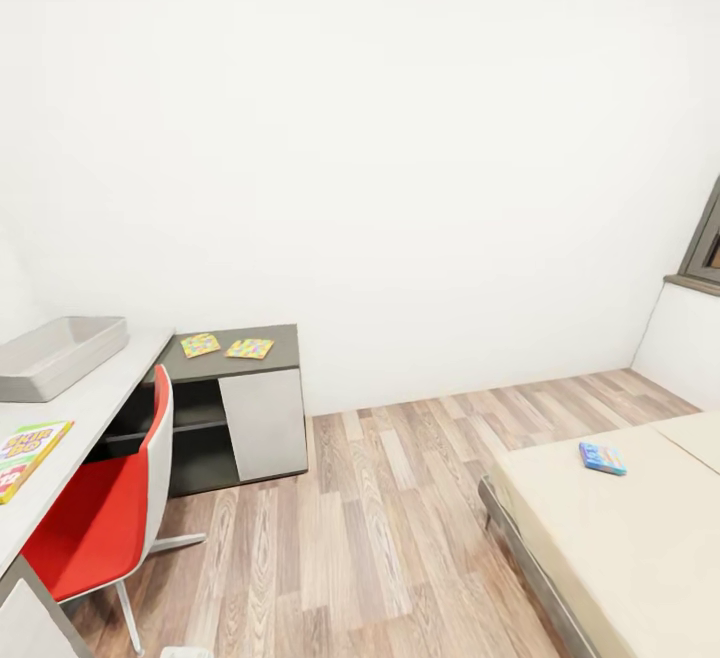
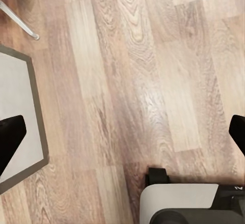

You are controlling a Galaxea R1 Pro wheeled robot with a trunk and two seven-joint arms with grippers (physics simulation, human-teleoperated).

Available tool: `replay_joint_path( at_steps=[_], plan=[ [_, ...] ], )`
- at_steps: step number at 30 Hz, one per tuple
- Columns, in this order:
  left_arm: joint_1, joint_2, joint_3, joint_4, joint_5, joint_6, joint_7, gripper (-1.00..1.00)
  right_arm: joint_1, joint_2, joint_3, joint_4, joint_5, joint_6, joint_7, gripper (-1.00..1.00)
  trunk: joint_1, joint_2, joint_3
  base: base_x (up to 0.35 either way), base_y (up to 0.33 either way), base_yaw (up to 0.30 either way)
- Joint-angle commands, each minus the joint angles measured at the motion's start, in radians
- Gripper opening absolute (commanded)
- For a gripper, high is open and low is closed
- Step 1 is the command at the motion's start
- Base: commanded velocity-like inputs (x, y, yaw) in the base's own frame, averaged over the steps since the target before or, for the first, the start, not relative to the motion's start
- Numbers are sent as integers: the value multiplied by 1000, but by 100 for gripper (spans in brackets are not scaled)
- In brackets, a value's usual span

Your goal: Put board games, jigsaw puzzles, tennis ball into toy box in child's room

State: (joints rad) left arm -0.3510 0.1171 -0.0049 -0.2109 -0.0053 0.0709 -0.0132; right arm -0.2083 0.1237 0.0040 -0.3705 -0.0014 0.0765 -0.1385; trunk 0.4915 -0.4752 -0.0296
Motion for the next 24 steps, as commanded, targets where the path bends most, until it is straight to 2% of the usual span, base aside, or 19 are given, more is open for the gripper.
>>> replay_joint_path(
  at_steps=[1, 13, 24],
  plan=[
    [0, 0, -1, -2, -1, 6, -1, 100, 0, 0, 1, -2, 0, 6, -4, 100, 1, -2, 0, 87, 0, 0],
    [0, 0, -1, -2, -1, 7, -1, 100, 0, 1, 2, -2, 0, 6, -10, 100, -41, 75, 54, 19, 0, 0],
    [0, -2, -1, -2, -1, 7, -1, 100, 0, 2, 2, -2, 0, 6, -10, 100, -41, 75, 72, 0, 0, 0]
  ],
)
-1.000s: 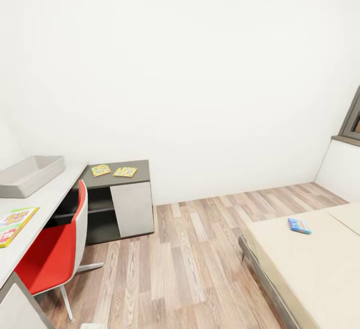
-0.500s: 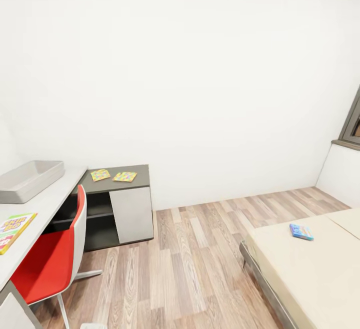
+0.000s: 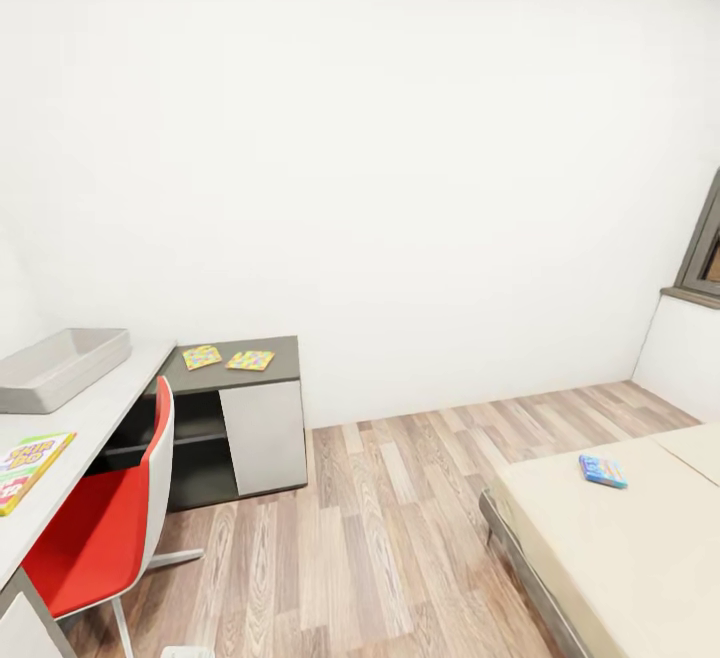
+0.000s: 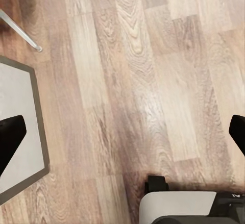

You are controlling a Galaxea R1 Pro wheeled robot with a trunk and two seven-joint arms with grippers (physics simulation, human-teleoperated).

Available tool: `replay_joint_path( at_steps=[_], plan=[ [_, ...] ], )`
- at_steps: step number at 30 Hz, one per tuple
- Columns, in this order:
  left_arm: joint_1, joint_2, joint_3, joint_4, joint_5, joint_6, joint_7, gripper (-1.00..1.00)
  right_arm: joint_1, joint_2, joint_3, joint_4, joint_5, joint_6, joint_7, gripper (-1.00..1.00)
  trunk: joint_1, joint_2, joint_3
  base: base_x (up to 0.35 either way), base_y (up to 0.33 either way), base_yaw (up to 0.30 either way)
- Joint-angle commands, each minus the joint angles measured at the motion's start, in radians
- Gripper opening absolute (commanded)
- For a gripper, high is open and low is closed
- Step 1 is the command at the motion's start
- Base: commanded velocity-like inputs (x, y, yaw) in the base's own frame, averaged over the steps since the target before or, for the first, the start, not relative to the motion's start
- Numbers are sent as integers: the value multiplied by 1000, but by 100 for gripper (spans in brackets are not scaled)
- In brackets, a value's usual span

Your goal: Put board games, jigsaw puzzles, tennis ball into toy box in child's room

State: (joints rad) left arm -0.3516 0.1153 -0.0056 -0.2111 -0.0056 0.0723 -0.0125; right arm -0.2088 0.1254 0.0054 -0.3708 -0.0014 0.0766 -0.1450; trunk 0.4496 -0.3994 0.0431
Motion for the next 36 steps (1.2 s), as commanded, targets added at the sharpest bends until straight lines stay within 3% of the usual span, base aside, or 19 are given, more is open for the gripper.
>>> replay_joint_path(
  at_steps=[1, 21, 36],
  plan=[
    [0, 0, 0, -2, -1, 6, -1, 100, 0, 0, 1, -2, 0, 6, -4, 100, 0, -1, 1, 0, 0, 0],
    [0, 0, 0, -2, -1, 5, -1, 100, 0, 6, 1, 5, 0, 6, -4, 100, 0, -1, 32, 0, 0, 52],
    [0, -1, 0, -2, -1, 5, -1, 100, 0, 5, 1, 4, -1, 13, 1, 100, 0, -1, 17, 0, 0, -23]
  ],
)
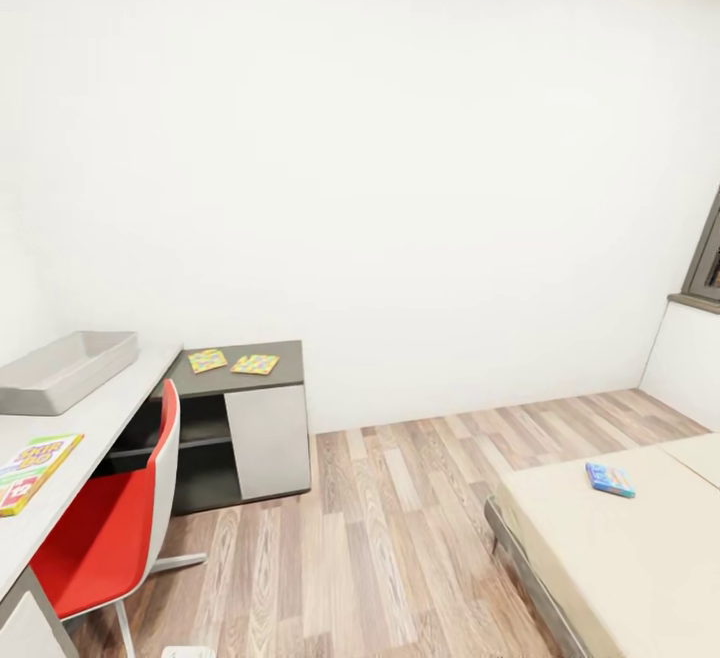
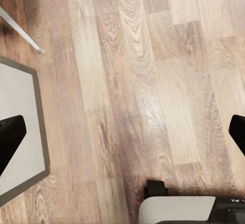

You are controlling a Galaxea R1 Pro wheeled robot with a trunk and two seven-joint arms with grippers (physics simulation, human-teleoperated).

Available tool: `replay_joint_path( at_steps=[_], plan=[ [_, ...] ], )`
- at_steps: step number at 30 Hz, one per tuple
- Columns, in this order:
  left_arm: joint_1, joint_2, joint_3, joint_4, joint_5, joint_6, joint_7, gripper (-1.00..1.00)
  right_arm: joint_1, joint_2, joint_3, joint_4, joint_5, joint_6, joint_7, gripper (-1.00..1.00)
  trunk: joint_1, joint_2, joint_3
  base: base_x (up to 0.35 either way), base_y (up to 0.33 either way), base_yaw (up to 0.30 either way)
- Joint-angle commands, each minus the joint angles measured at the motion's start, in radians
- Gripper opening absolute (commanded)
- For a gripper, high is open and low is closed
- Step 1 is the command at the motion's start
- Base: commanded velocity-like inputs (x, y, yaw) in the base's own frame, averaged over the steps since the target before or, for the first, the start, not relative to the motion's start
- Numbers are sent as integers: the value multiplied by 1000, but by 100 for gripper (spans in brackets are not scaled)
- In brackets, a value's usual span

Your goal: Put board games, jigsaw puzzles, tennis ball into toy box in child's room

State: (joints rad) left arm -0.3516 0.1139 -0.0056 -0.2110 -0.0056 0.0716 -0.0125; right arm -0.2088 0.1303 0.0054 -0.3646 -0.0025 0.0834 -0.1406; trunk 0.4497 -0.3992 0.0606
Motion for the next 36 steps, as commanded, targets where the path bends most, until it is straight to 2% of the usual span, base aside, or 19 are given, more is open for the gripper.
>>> replay_joint_path(
  at_steps=[1, 14, 29, 36],
  plan=[
    [0, 0, 0, -2, -1, 6, -1, 100, 0, 0, 1, -2, 0, 6, -4, 100, 0, -1, -2, 0, 0, -37],
    [0, 0, 0, -2, -1, 5, -1, 100, 0, 0, 1, -2, 1, 4, -4, 100, 0, -1, -9, 0, 0, -50],
    [0, 0, 0, -2, -1, 5, -1, 100, 0, 0, 1, -2, 1, 6, -4, 100, 0, -1, -25, 0, 0, -195],
    [1, 1, 0, -2, -2, -27, -2, 100, 0, 0, 1, -2, 1, 7, -4, 100, 0, -1, -30, 0, 0, -252]
  ],
)
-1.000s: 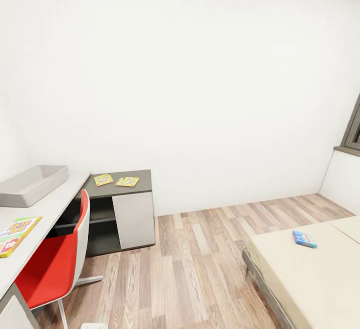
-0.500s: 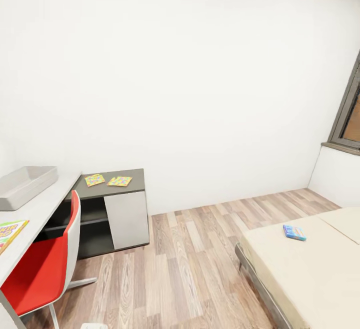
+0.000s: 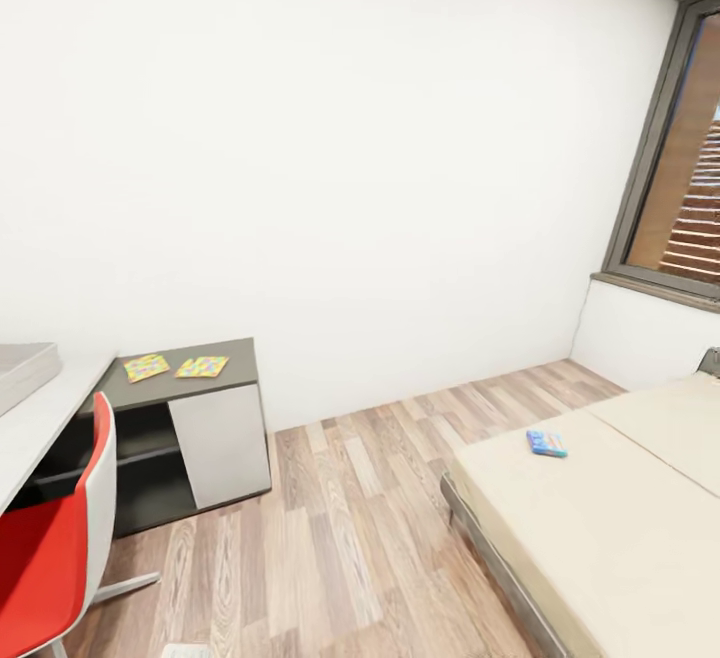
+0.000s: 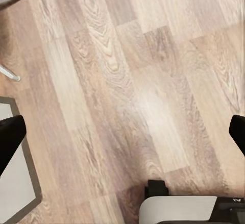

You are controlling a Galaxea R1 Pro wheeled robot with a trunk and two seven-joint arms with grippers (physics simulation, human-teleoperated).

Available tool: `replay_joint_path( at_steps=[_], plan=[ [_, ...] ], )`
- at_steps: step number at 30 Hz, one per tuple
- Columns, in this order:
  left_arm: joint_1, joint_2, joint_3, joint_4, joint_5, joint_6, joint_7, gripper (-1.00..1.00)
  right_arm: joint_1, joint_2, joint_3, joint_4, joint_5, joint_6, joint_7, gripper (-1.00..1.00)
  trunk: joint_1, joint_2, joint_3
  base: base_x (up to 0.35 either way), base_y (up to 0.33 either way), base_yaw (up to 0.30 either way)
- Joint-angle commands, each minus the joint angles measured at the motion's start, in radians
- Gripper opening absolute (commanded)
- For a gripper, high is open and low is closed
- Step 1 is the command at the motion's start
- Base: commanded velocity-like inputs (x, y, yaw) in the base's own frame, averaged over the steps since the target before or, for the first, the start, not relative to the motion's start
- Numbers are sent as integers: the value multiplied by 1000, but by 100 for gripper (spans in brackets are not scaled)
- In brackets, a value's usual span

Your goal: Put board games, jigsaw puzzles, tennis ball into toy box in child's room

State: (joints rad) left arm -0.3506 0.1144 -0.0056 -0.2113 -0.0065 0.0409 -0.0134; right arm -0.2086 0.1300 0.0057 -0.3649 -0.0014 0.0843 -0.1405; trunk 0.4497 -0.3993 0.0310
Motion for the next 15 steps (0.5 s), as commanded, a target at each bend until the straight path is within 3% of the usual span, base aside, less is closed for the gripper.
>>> replay_joint_path(
  at_steps=[1, 15],
  plan=[
    [1, 0, -1, -2, -1, -2, -2, 100, 0, 0, 1, -2, 0, 6, -4, 100, 0, -1, -1, 0, 0, -259],
    [2, 5, -1, -2, -1, -13, -2, 100, 0, 1, 2, -1, 0, 5, -4, 100, 0, -1, -9, 50, 6, -250]
  ],
)
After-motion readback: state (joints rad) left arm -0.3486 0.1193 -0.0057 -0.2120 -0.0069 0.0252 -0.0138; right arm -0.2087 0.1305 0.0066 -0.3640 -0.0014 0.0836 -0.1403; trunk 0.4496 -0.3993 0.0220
